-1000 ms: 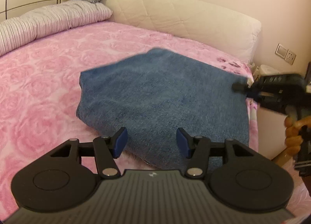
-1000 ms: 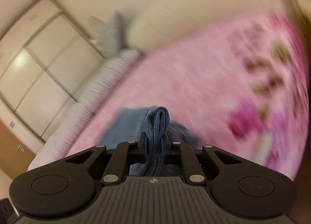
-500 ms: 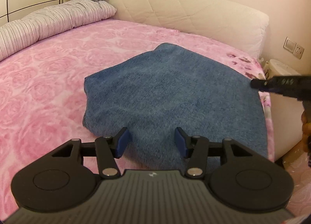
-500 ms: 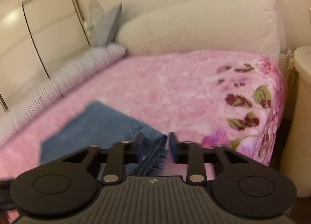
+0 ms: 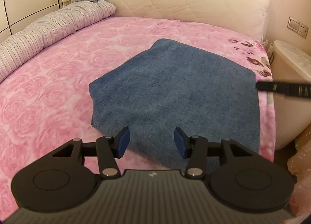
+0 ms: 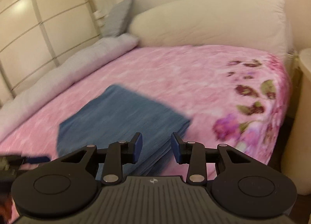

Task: Fold clothes

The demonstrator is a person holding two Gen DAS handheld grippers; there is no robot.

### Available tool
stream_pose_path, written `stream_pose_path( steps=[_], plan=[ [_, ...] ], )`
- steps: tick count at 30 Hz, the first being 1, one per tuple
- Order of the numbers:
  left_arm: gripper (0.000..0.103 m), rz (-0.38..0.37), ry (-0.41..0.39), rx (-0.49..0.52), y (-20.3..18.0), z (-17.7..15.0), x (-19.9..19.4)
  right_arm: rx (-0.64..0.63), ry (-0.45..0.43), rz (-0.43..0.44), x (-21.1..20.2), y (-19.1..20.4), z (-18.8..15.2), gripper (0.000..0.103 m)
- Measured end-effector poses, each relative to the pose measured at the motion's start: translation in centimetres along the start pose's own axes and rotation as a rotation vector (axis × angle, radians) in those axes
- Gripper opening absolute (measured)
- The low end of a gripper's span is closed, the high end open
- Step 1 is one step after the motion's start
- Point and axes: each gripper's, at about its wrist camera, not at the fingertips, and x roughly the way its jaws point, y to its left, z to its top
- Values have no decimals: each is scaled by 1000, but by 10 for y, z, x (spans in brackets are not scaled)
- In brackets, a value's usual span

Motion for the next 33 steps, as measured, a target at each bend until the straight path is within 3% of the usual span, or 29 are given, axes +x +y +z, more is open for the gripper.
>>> stream_pose_path(
  steps=[4,8,12,15,18,20,24,33],
  plan=[
    [45,-7,15,-12,2,-6,13,-53,68,46,2,20,-23,38],
    [49,-19,22,-50,7,-15,28,-95,108,31,17,32,-43,37],
    [46,13,41,-38,3,-13,12,-82,128,-2,16,31,-36,38],
    [50,36,42,-50,1,-17,-10,-58,122,-15,-6,34,-31,42],
    [55,31,37,-88,-2,-26,-41,-42,150,-32,-25,39,-33,66],
    [59,21,30,-122,-4,-35,-63,-35,169,-46,-39,45,-35,68],
    [62,17,6,-164,-9,-47,-107,-42,182,-95,-72,62,-31,86],
    [67,58,-109,-159,-25,-56,-202,-71,120,-127,-157,97,-29,88]
  ],
)
